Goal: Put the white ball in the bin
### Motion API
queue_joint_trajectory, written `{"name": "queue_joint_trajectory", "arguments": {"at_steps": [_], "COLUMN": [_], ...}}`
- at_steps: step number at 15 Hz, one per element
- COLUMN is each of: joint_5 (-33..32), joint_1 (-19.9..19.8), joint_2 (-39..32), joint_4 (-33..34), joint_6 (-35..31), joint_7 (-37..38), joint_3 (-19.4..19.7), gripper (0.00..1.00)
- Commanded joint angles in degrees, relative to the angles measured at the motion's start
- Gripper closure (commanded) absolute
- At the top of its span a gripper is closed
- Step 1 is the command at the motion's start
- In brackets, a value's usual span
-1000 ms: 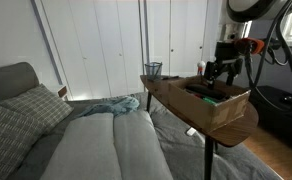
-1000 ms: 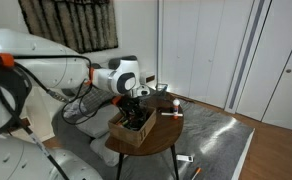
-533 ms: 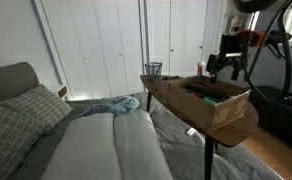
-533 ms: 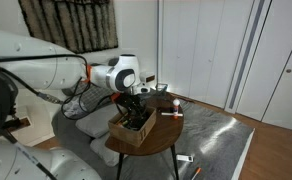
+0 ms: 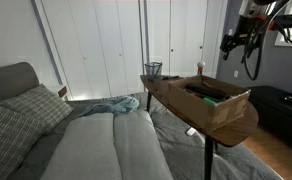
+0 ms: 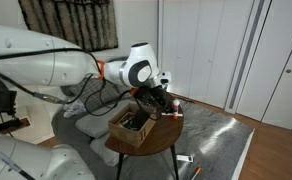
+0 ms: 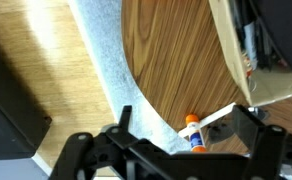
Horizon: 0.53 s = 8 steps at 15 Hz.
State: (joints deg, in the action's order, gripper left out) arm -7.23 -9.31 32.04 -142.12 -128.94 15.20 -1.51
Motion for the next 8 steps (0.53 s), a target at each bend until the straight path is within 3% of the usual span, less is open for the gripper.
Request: {"name": "queue_joint_trajectory", "arguments": {"at_steps": [1, 2, 7, 8], "joint_5": [6.0, 2.3, 4.7, 8.2], "joint_1": [1.7, 0.1, 1.0, 2.6], "joint_2": [-11.2, -5.2, -11.5, -12.0], "joint_4": [9.2, 3.4, 8.8, 9.3], "joint_6": [-3.6, -3.3, -3.7, -5.7], "joint_7": [-4.1, -1.8, -3.5, -5.5], "joint_3": [5.3, 3.0, 4.9, 5.8], "gripper": [0.00, 0.00, 0.00, 0.00]}}
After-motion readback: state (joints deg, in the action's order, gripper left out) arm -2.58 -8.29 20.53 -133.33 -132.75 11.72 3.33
